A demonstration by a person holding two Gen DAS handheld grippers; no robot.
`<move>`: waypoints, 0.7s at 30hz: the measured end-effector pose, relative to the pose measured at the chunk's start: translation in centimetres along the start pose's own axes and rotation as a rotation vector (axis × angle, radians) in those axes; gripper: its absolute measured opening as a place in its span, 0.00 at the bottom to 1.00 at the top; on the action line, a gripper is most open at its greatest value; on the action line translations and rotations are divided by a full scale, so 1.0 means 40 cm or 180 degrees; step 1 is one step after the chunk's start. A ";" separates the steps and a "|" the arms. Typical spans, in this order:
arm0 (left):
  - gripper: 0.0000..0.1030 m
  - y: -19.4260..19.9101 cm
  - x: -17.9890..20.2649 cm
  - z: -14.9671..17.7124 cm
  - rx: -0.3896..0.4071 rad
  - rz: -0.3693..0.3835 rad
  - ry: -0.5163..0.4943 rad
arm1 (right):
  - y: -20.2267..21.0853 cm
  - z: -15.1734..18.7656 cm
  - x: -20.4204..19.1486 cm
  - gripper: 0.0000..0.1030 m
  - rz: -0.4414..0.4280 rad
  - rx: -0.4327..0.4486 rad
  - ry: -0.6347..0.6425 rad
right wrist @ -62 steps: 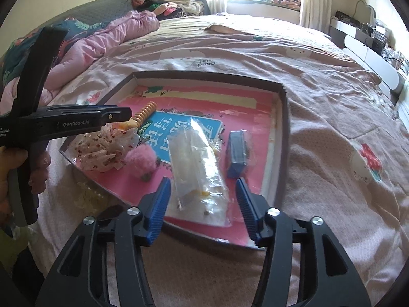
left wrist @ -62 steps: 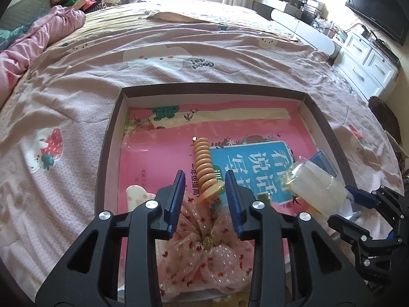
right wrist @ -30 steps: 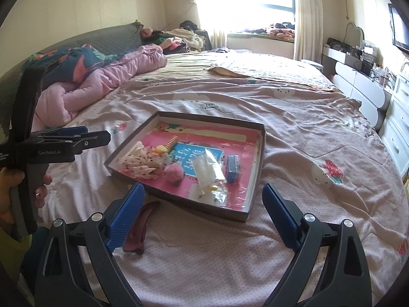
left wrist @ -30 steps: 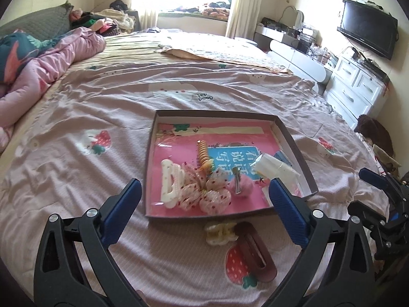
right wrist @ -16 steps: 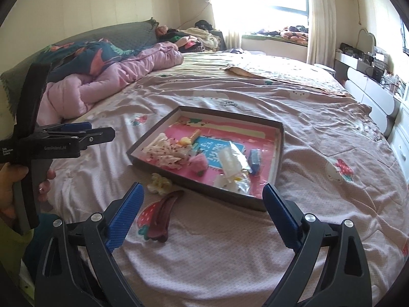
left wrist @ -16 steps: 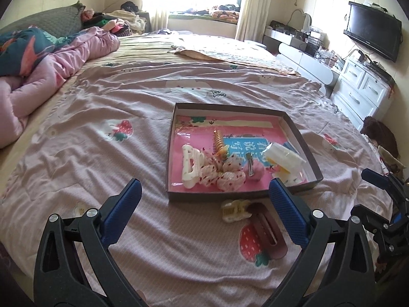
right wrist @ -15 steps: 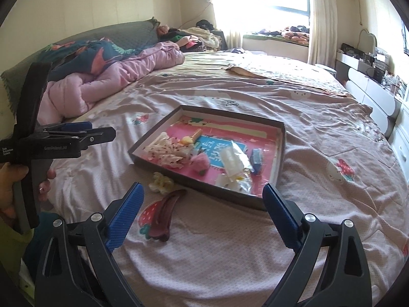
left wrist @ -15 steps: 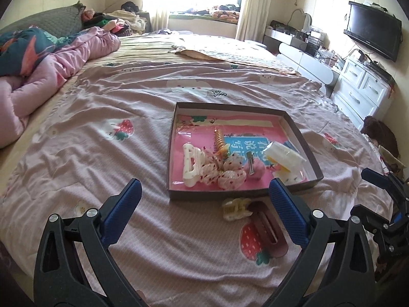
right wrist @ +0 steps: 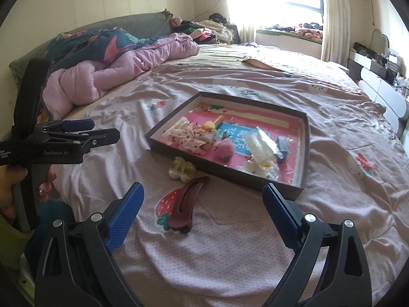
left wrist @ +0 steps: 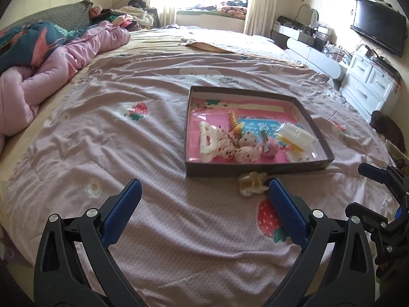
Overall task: Organize jewelry
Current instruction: 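Withdraw both tools from the tray toward the last two clips, then grasp the cream flower claw clip with the left tool while the right grasps the maroon clip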
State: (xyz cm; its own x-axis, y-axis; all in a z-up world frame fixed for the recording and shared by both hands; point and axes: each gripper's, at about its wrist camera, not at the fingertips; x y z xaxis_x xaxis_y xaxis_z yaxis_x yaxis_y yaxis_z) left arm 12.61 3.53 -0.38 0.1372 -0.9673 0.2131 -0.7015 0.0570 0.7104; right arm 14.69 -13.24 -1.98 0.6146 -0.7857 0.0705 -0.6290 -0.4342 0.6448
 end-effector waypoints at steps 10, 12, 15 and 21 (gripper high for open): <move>0.88 -0.044 -0.014 0.043 -0.0168 -0.0021 0.0025 | -0.116 0.031 -0.034 0.78 -0.0178 -0.0247 -0.0002; 0.88 -0.058 -0.010 0.047 -0.0209 -0.0013 0.0003 | -0.141 0.036 -0.039 0.72 -0.0221 -0.0315 0.0005; 0.88 -0.078 0.002 0.050 -0.0268 0.0010 -0.0027 | -0.178 0.045 -0.043 0.59 -0.0273 -0.0412 0.0003; 0.88 -0.130 0.033 0.054 -0.0439 0.0076 -0.0077 | -0.237 0.063 -0.023 0.35 -0.0481 -0.0573 -0.0213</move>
State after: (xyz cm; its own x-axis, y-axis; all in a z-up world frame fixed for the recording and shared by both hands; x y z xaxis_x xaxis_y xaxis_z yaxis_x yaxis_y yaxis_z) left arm 14.94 1.43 -5.26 0.1035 -0.9709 0.2161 -0.6014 0.1119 0.7911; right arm 18.88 -9.51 -10.09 0.6585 -0.7479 -0.0837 -0.4338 -0.4681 0.7698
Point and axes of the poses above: each gripper's, at about its wrist camera, not at the fingertips, and y roughly against the way its jaws point, x to its right, z to its underside, and after that the axes turned 11 degrees about y, right-handed
